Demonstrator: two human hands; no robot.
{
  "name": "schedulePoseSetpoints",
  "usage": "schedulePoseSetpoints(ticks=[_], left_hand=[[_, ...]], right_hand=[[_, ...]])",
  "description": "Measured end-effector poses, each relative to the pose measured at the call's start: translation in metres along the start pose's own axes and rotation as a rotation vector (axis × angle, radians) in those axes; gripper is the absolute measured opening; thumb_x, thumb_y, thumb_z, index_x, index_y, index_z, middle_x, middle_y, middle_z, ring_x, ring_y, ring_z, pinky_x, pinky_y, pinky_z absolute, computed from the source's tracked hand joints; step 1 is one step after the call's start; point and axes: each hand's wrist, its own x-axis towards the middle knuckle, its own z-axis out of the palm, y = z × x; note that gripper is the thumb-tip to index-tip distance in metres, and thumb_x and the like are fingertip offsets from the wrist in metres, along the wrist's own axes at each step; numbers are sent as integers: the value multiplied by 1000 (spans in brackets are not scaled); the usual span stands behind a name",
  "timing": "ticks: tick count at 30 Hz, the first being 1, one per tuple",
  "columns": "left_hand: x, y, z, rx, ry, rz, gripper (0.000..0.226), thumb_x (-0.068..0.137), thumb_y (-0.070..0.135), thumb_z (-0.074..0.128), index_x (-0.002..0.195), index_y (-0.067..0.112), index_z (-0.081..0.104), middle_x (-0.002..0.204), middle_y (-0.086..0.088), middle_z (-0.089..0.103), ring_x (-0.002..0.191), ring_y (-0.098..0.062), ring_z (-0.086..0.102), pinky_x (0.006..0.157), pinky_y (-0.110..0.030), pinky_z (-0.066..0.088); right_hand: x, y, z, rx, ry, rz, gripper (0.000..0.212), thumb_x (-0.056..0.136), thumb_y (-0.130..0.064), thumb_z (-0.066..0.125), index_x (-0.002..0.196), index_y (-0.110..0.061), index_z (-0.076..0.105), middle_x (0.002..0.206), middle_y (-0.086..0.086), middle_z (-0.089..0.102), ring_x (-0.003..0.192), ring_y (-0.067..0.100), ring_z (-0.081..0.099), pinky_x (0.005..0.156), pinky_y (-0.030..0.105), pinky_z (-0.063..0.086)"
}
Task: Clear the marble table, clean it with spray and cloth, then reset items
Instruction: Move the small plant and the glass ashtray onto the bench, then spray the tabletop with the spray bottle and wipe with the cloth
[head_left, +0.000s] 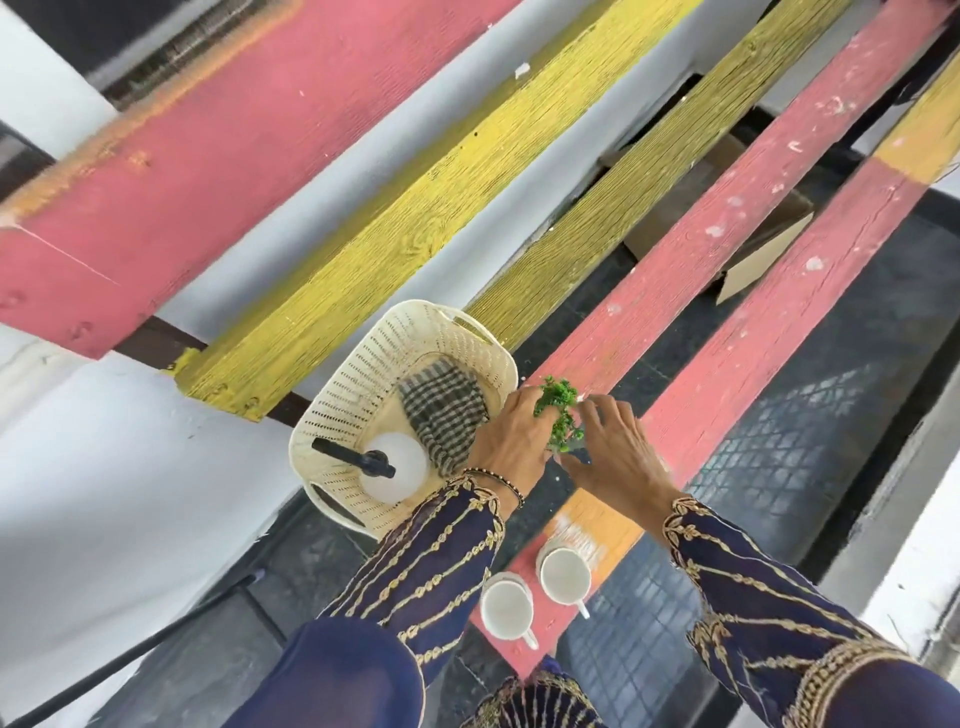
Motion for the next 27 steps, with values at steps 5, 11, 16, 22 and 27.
schedulePoseSetpoints(ticks=[5,11,16,22,27], left_hand=[[-30,-21,-31,-51,78,-24,24,89,17,56,111,11,62,127,-3,51,124,-20,46,89,-37,54],[-67,-71,-55,113,144,-248,33,85,29,55,115,18,62,136,-4,54,138,-22,34,118,-44,21],[-104,-106,-47,0,254,-679,42,90,29,50,131,20,49,147,-4,37,141,-26,29,114,-43,28],[-107,-121,-36,-734,428,-858,33,90,21,60,120,10,52,104,-9,67,92,-26,67,71,-13,41],[-104,-131,-31,-1036,599,-885,21,97,30,48,103,15,60,95,-8,72,82,-25,73,73,-37,60]], right_hand=[[10,-48,-24,31,22,-147,52,92,-27,60,137,-4,47,138,13,47,122,29,43,105,38,37],[23,-98,-18,60,46,-324,50,93,-25,62,137,-2,53,132,14,55,121,30,49,107,43,43],[37,-136,9,87,-83,-454,49,96,-33,58,137,-6,52,130,9,59,123,26,53,113,43,38],[53,-171,41,212,-268,-502,53,92,-25,69,139,-14,49,131,8,62,120,29,55,100,43,47],[58,-172,52,337,-173,-522,22,94,-20,65,114,-11,60,92,9,69,88,27,62,79,39,49]])
